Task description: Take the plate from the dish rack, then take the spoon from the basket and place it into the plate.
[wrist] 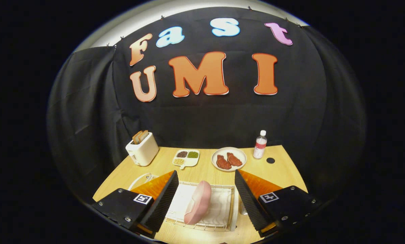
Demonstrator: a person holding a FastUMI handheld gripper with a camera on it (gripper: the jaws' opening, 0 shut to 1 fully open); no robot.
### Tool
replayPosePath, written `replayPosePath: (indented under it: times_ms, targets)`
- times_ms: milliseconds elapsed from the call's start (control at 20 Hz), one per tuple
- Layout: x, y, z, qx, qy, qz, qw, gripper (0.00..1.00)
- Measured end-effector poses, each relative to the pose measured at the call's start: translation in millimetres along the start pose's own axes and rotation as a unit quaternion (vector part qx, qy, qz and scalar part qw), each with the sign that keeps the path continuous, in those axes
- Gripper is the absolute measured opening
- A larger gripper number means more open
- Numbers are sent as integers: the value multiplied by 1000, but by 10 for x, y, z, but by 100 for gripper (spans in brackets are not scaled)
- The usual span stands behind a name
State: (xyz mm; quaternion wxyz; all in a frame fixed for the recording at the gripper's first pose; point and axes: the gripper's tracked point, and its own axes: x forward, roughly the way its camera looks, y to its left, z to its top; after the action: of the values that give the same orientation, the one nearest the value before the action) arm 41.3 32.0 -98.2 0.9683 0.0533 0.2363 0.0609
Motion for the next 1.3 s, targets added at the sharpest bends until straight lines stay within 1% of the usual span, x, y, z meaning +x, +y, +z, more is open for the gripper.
replayPosePath:
  times_ms: [200, 400, 550, 750, 850, 1050, 1150, 1300]
  targets:
    - [267, -92, -343, -7, 90, -18, 996, 97]
    - [456, -23, -575, -3, 163, -8, 987, 95]
    - [579, -52, -715, -16, 213, -14, 977, 94]
    - [695, 60, -931, -2, 284, 1, 959, 87]
    - [748, 20, -1048, -4, 310, -13, 951, 84]
    - [866, 47, -1214, 1, 348, -27, 937, 79]
    - [958, 41, -1271, -5, 360, -35, 932, 73]
    - [981, 100, -1403, -13, 389, -36, 920, 65]
